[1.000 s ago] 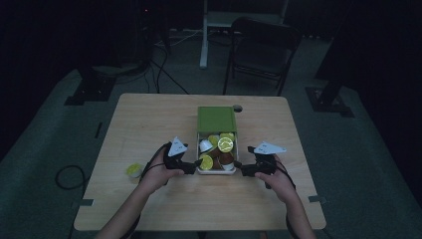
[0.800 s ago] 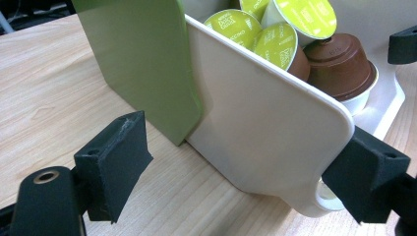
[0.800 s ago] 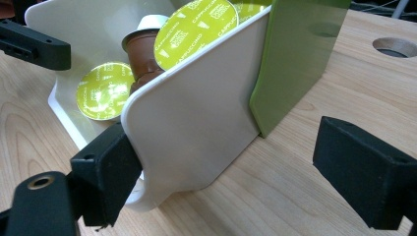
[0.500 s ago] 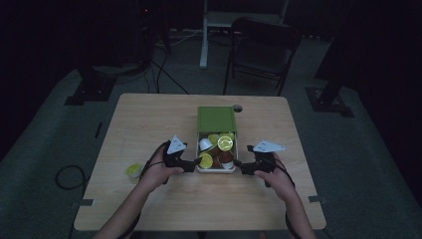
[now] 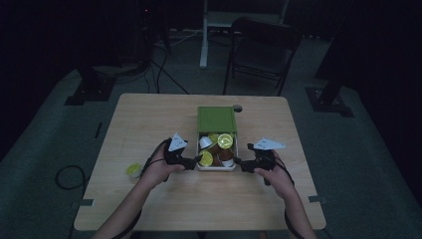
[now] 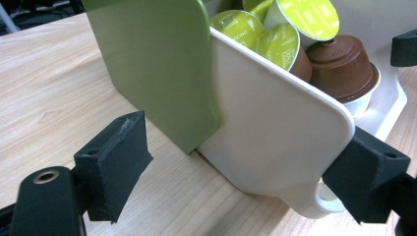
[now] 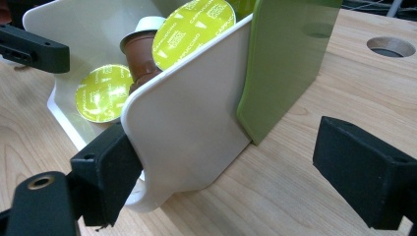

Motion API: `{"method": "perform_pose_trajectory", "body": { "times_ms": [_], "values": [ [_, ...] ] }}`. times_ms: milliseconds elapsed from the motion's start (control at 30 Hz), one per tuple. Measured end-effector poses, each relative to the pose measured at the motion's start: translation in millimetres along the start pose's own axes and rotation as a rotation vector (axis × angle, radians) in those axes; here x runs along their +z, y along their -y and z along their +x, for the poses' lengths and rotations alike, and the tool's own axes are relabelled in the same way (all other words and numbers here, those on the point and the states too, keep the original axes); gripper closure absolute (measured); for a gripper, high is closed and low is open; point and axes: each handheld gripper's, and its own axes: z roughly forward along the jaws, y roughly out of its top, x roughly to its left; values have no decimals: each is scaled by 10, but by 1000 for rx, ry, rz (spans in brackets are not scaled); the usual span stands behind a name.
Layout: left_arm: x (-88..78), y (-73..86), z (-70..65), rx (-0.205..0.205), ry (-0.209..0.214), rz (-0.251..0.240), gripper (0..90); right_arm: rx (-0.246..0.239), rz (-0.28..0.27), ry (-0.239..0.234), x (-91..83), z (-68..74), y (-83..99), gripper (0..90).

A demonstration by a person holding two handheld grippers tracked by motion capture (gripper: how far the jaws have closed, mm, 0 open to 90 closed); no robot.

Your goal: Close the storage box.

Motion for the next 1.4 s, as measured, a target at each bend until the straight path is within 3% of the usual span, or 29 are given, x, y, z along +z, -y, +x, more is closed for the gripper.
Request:
{"method": "perform_pose_trajectory", "body": {
  "times_ms": [1167, 1400],
  "values": [
    [119, -102, 112, -30, -19, -7, 163, 37, -2, 29, 114, -161, -110, 123],
    [147, -123, 145, -29, -42, -10, 158, 39, -5, 44, 153, -180, -136, 123]
  ]
}}
